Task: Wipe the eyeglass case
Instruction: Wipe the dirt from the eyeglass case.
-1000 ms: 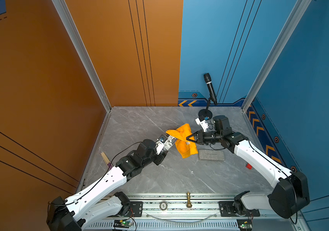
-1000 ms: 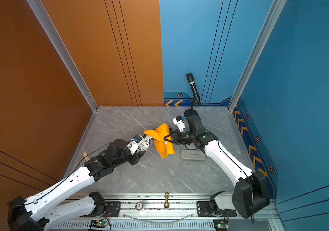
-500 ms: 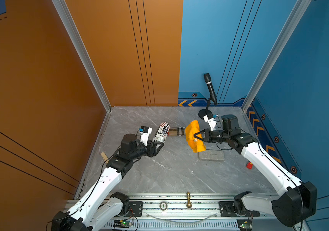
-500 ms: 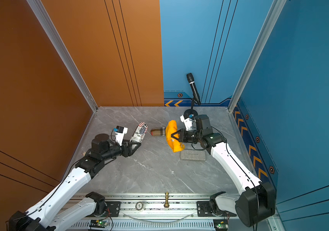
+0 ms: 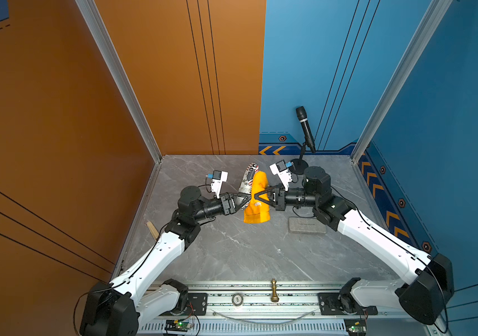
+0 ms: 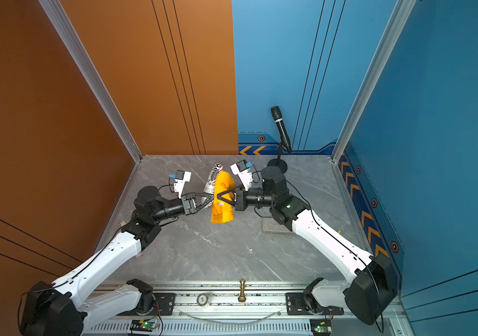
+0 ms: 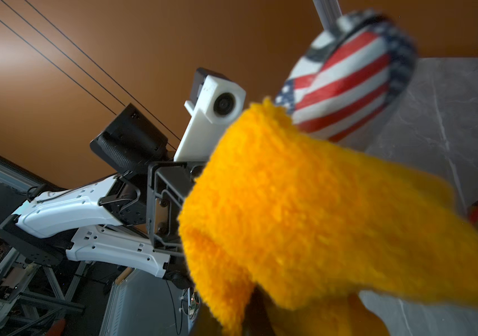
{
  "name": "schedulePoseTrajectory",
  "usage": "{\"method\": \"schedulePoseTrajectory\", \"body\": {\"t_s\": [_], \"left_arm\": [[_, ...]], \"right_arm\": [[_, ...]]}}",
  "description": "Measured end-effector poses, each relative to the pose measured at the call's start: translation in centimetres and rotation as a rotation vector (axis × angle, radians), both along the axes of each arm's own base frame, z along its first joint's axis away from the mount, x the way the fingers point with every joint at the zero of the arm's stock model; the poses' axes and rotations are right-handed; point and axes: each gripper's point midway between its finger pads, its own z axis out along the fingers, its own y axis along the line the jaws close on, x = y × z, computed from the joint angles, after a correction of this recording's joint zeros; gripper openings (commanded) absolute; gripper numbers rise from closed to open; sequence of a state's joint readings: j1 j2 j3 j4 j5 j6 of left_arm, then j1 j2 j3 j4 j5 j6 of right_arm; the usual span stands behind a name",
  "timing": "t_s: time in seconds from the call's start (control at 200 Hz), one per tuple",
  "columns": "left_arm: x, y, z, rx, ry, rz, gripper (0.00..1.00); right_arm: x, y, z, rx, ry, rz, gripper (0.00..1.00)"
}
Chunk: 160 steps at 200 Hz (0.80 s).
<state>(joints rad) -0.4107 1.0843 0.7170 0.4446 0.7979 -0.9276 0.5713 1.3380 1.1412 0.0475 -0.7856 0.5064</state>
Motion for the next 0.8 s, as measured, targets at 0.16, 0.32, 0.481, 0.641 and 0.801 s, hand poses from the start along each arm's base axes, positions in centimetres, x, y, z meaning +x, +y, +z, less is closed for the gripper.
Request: {"method": "schedulePoseTrajectory", "body": {"t_s": [0.16,0.32,0.481,0.641,0.801], "left_arm": [[-2.4,-1.6,0.9,-0.03,-0.003,-0.106,0.43],[-2.9,-1.4,1.7,-0.043,-0.03,-0.118,0.42],[-2.4,-0.9,2.5,-0.065,-0.052,-0.101,0.42],[-1.2,0.1,2.4,-0.073,-0.035,-0.064,0.42],[-0.5,0.3,1.7,-0.071,0.001,-0.047,0.41]], "right_arm": [[4.4,-2.1,0.5,0.025,-0.021,-0.105,0.0],[2.4,-0.3,0.8,0.027,-0.032,-0.053,0.0],[-0.7,0.6,0.5,0.047,-0.032,0.001,0.0],[-1.8,1.3,0.0,0.032,-0.035,0.034,0.0],[-2.2,0.9,-0.1,0.013,-0.039,0.071,0.0]]}}
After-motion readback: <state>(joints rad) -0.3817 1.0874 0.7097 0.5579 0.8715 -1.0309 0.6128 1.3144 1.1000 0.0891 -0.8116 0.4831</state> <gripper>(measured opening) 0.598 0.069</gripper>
